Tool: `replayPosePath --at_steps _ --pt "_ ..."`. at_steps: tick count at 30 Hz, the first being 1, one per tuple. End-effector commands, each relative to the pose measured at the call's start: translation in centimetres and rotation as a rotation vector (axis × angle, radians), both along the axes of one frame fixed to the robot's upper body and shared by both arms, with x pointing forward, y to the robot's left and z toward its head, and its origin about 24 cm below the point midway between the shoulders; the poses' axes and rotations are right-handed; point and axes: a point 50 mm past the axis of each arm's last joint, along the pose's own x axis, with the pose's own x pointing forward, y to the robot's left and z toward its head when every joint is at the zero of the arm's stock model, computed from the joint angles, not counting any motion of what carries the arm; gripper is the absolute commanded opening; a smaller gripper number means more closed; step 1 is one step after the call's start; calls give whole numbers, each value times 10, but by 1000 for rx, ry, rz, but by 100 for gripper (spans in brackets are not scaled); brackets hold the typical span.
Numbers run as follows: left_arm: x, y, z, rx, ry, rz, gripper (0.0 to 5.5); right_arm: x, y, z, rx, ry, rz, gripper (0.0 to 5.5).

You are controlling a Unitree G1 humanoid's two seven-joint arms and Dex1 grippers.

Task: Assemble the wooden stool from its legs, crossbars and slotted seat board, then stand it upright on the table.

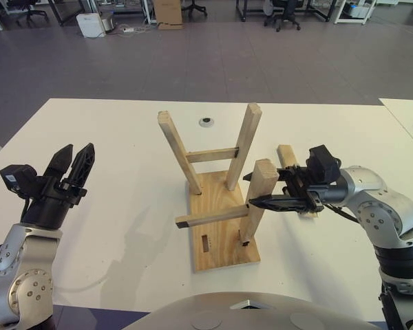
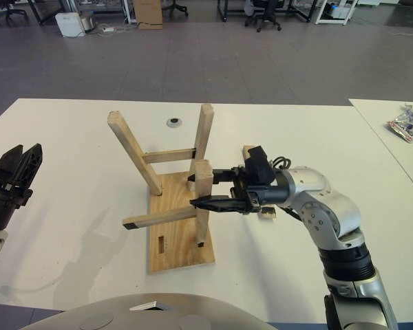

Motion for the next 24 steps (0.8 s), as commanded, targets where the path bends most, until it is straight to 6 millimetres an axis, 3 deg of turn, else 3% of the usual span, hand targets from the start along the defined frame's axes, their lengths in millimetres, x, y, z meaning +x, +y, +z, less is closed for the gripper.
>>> replayPosePath --at_steps 1,5,8,13,19,24 --pt "3 -2 3 18 -5 1 300 5 2 4 -14 -61 0 205" --pt "3 -6 2 35 3 -4 300 1 -1 -8 -48 -78 2 205" --pt "2 -6 1 32 0 2 300 -9 -11 -27 -87 -53 -42 205" --pt "7 -6 3 34 -4 -6 300 -29 -16 -57 -98 138 -52 205" --pt "11 -7 3 31 -6 -22 300 -12 -31 -71 -147 194 -70 205" --pt "13 -8 2 27 -8 -26 300 -18 -27 -80 -202 143 -40 205"
